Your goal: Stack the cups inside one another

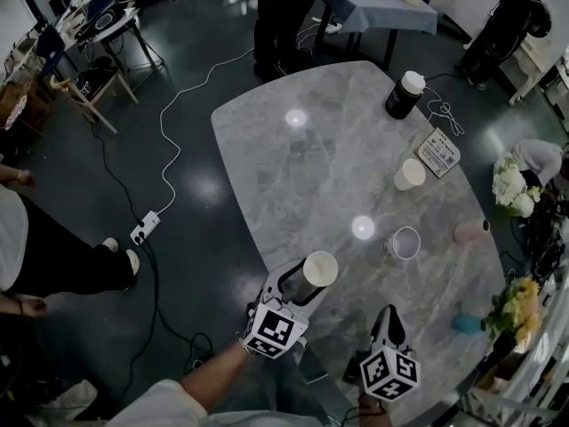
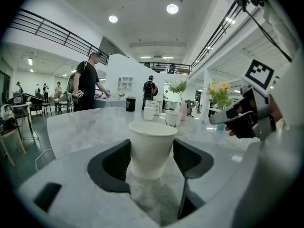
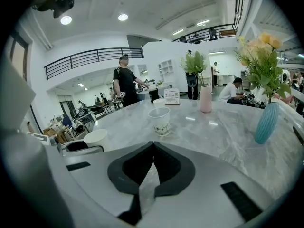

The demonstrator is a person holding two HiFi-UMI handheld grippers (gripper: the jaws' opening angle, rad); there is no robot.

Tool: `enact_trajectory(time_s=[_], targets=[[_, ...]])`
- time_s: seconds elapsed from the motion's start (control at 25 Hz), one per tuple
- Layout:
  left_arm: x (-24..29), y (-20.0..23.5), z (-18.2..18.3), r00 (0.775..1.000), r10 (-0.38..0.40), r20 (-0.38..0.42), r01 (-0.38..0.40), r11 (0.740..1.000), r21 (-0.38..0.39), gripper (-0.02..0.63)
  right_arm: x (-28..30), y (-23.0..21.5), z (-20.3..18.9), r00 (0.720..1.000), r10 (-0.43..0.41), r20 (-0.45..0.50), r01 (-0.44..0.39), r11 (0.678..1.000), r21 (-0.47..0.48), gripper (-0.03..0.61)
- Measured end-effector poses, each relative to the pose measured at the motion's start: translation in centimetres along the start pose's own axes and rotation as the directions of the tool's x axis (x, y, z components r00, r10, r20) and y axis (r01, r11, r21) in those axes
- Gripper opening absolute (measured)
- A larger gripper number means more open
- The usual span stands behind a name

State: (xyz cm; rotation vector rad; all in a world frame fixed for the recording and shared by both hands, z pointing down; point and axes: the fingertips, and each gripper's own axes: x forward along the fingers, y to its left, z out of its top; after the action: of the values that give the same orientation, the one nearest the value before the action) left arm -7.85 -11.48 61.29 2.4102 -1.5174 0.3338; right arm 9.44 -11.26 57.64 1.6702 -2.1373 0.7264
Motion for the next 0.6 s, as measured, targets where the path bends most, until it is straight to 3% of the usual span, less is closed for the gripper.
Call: enact_trajectory(time_s=[0.6], targets=[[1.5,-2.4,6.8,0.997,-0.054,0.052,0.052,0.998,0.033,0.293,-1.9,-2.3,4.1,0.995,-0.054,0.086,0.05,0.997,0.05,0.006]])
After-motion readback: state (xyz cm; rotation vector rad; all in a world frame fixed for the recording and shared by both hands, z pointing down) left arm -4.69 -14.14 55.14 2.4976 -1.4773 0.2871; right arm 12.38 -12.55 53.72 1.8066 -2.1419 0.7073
